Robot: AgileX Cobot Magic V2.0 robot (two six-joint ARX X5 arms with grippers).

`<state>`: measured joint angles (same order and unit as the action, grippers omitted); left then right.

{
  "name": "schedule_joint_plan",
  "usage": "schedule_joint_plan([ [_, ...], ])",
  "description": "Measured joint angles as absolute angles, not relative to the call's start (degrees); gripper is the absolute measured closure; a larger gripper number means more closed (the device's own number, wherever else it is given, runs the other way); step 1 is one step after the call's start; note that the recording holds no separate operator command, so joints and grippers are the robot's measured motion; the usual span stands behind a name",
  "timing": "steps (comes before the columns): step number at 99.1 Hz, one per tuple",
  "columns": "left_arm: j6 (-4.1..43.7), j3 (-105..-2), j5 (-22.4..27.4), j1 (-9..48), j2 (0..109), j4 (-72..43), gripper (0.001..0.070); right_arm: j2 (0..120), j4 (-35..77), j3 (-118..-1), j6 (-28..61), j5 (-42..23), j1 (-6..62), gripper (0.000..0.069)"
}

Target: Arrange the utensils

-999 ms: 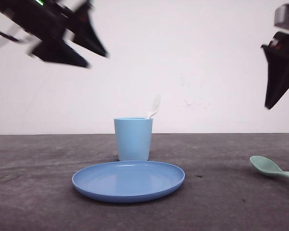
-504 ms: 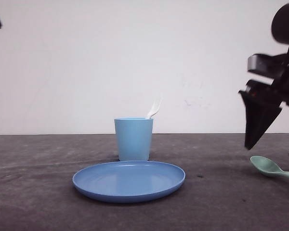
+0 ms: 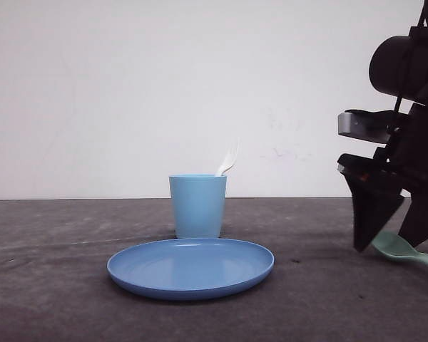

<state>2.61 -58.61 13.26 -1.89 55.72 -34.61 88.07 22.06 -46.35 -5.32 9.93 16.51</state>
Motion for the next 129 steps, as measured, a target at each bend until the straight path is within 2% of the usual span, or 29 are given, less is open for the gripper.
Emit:
schedule_joint_plan([
  [17,2.6,-58.6,13.3,-1.9,55.7,-34.6,0.0362,88.3,22.3,-46.4,-5.3,9.8,16.9,0.0604],
  [26,2.6,-58.6,13.2,-1.9,55.7,-34.6,0.0362,88.3,21.8,-46.6,-5.3,10.0,16.9,0.0655],
  [49,2.6,-58.6,13.3,-1.9,55.7,-34.6,0.0362,87.7,21.5,-46.6,-5.3,10.4,17.2,0.0662],
  [78,2.6,-58.6,13.3,-1.9,55.7,-34.6,0.0362,78.7,17.5,-49.9,-5.4,15.7,20.5,0.0663],
  [98,2.6,-58.6,13.3,-1.9,55.7,-34.6,0.0362,74.1,3.0,-51.6,-5.4,18.4,24.6,0.0663],
  [129,2.6,-58.6,13.3,-1.9,55.7,-34.7,0.0362,77.3,-22.4,-51.6,-4.1,17.9,31.0,0.0663],
])
